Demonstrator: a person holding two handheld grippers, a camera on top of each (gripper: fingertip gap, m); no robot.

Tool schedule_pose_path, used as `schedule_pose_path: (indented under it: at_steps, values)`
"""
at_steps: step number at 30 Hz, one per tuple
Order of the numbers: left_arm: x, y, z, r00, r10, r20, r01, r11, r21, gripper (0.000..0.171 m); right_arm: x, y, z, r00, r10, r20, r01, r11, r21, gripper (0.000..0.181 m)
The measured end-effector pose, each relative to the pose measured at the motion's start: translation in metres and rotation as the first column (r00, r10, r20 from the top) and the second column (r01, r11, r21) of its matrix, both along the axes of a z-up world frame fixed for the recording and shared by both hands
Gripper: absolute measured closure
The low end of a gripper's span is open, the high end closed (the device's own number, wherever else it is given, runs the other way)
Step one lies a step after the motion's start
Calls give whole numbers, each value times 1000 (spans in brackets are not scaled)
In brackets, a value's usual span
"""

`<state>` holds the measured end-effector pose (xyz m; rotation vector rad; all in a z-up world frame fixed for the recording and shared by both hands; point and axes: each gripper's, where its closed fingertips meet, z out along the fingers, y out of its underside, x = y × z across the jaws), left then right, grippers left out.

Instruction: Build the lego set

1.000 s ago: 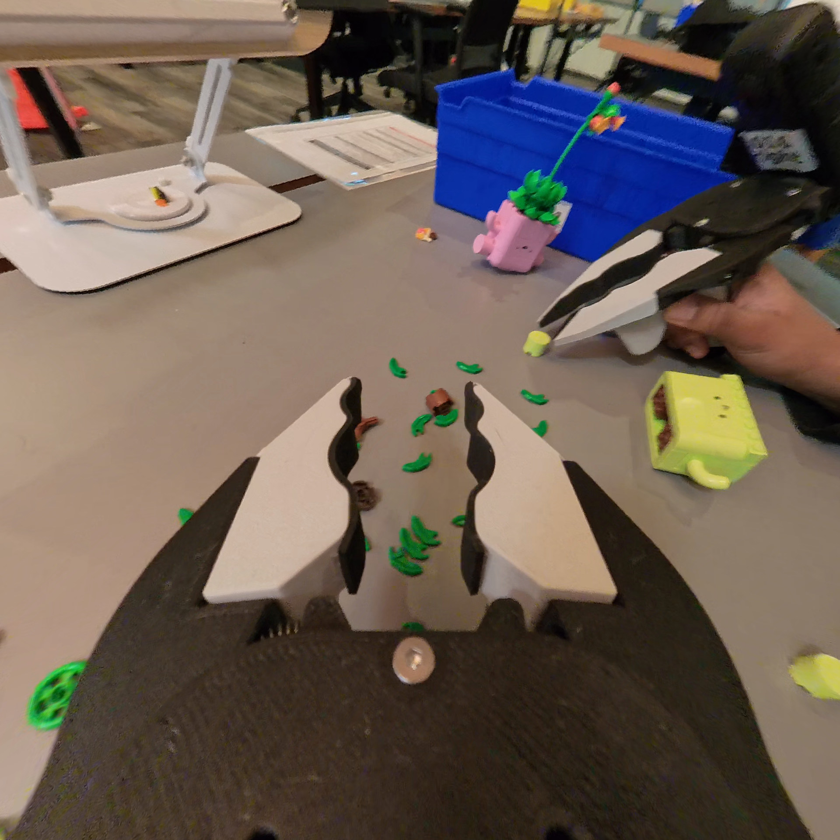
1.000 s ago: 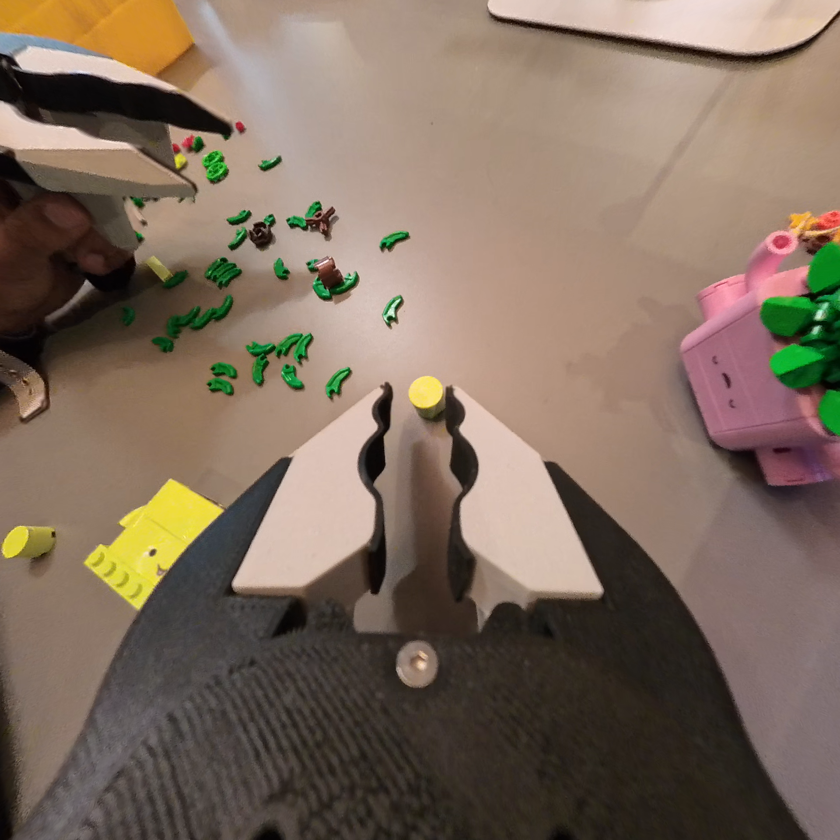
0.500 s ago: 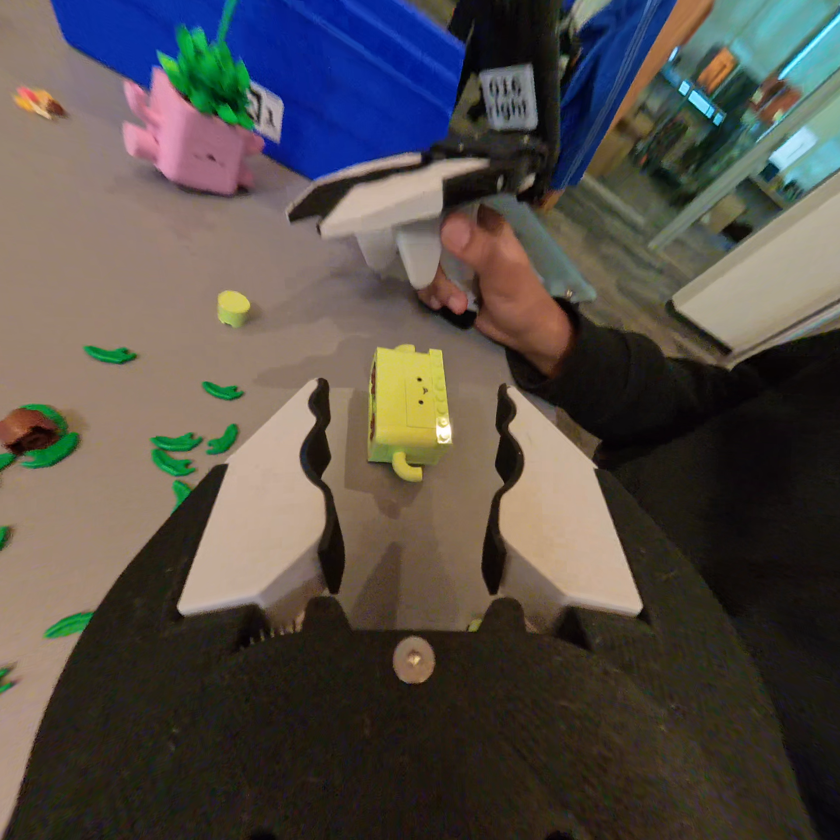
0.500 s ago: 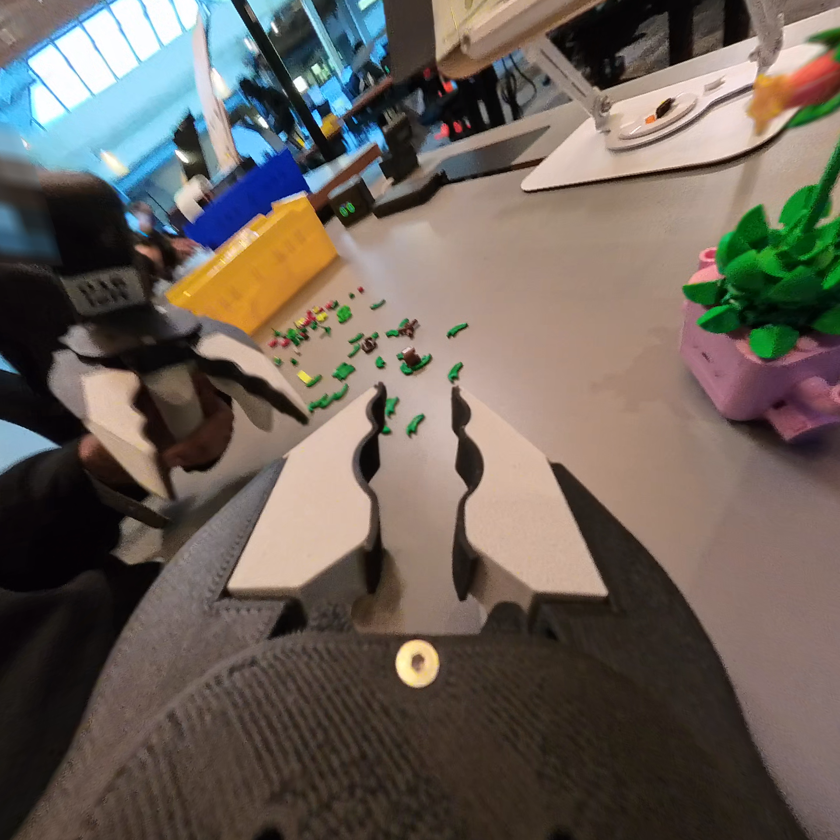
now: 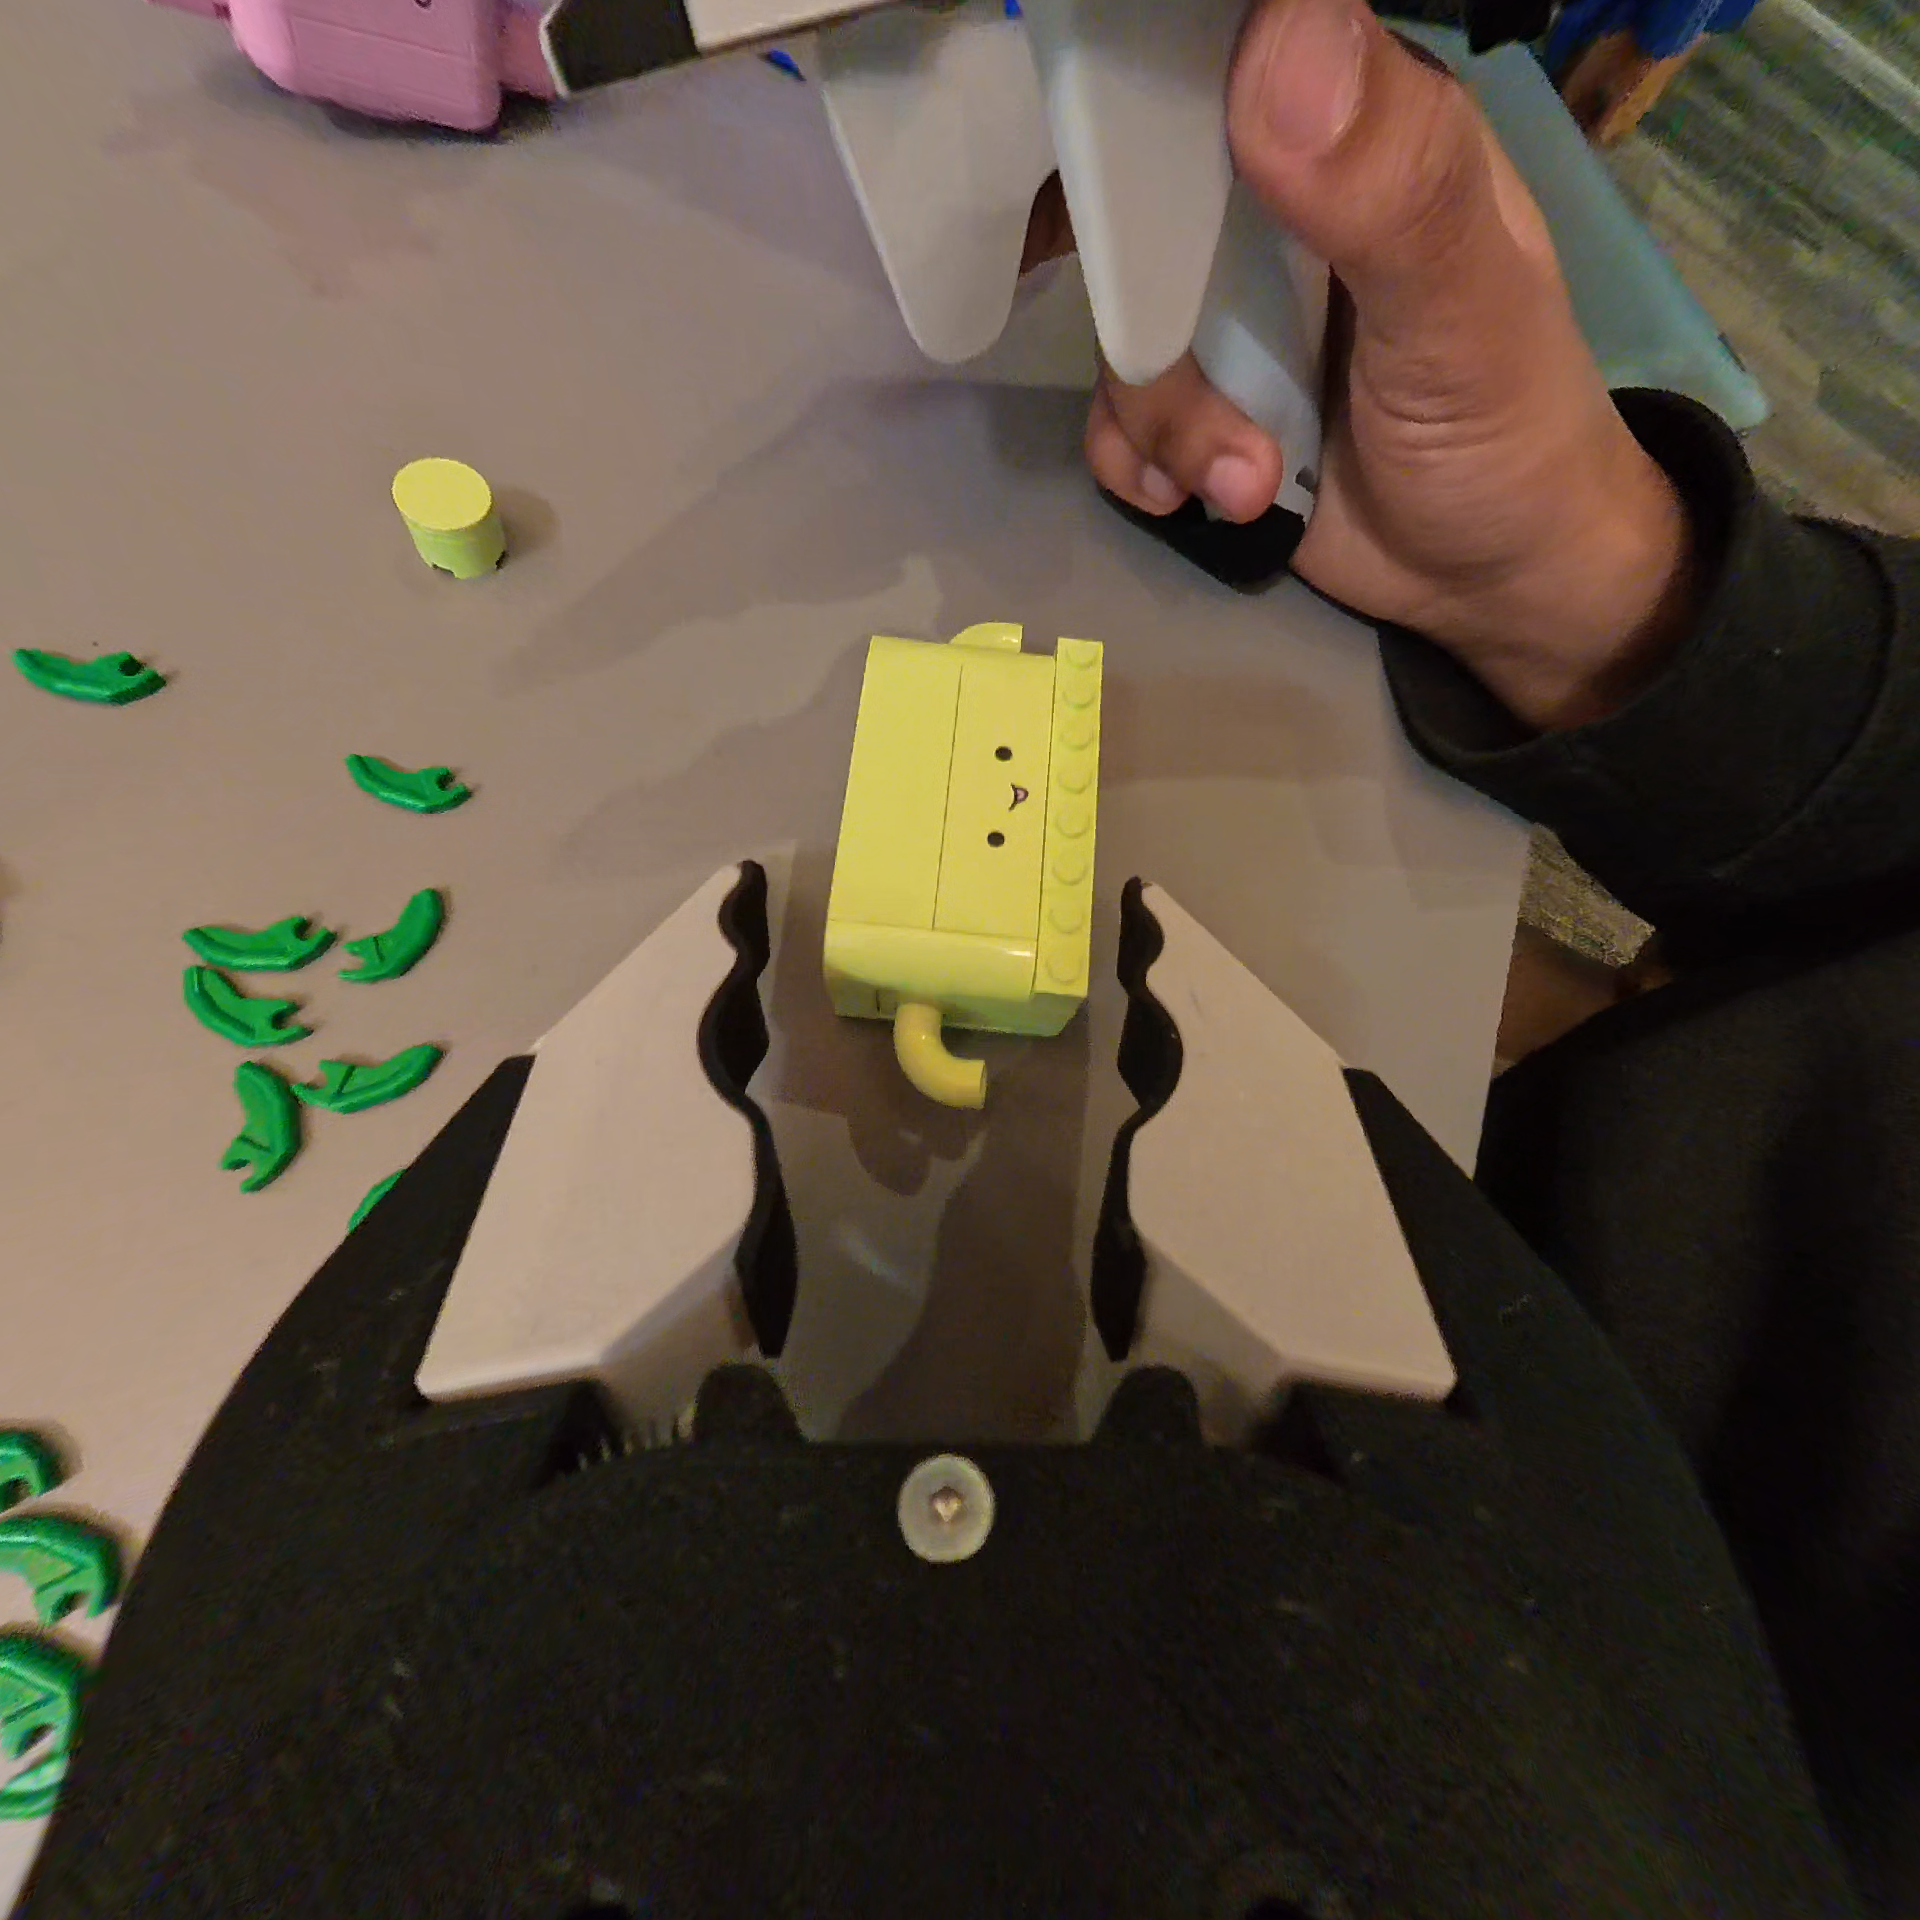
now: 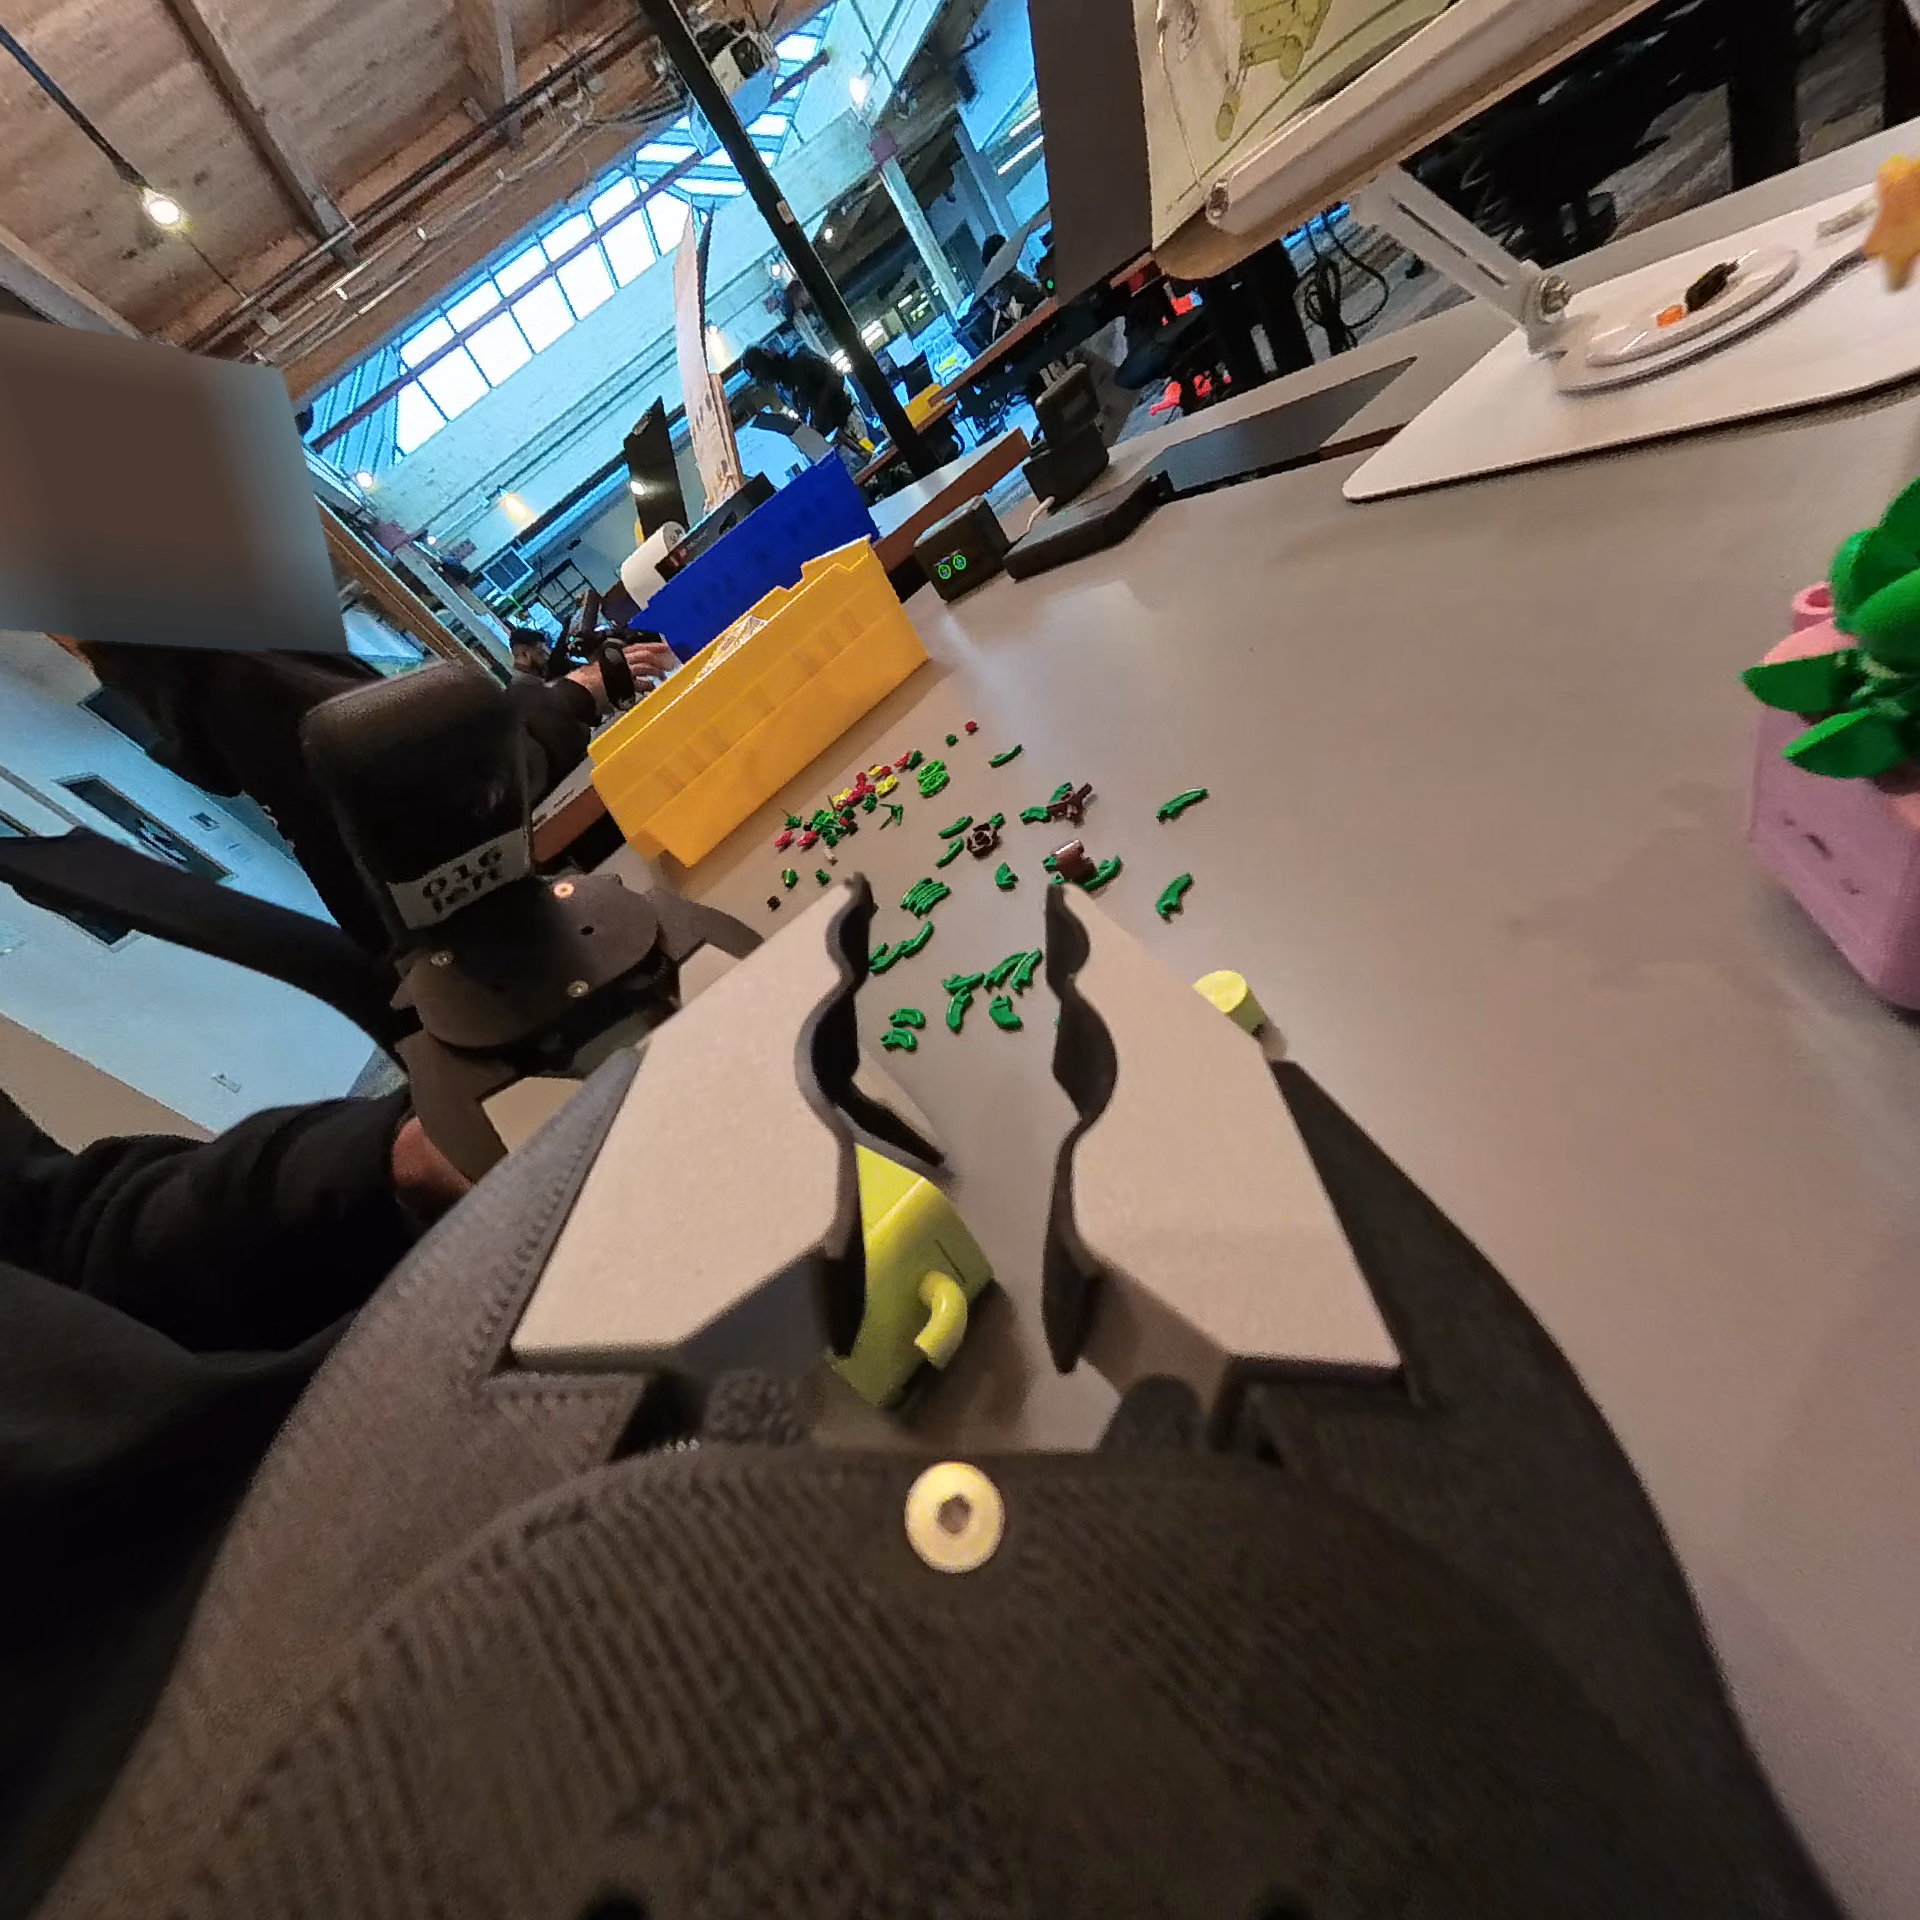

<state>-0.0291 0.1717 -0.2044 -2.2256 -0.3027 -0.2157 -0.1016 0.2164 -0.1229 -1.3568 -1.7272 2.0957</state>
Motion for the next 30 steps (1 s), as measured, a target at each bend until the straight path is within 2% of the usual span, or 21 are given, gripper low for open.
schedule_pose_path:
  at_steps: [1,4,7,11,14,17,22,28,30]
  values:
    - [0,1,-1,1000,7,-2,-7,1000,-8,106,0,2,1,1000,-5,-5,5,1000,-9,149]
    - [0,3,0,1000,6,-17,-6,1000,-5,125,0,6,6,1000,-12,-18,11,999,-41,149]
    - [-1,3,1,1000,20,6,-20,1000,1,126,0,6,9,1000,-8,-26,7,998,-59,149]
    - [2,5,14,977,44,208,-67,992,104,125,0,4,10,999,-4,-34,2,999,-54,149]
    - [-2,5,31,915,45,402,-144,965,220,126,0,5,12,999,-9,-42,6,998,-55,150]
    - [-11,0,42,850,41,525,-222,932,287,126,0,6,13,999,-10,-45,7,997,-71,150]
    - [-24,-6,54,773,35,634,-321,883,342,126,0,8,14,999,-12,-47,7,996,-87,150]
    - [-36,-10,77,610,-66,789,-453,788,416,126,0,7,15,999,-12,-49,7,996,-90,149]
    - [-38,-11,78,585,-77,807,-474,775,418,127,0,8,15,999,-12,-51,7,996,-93,150]
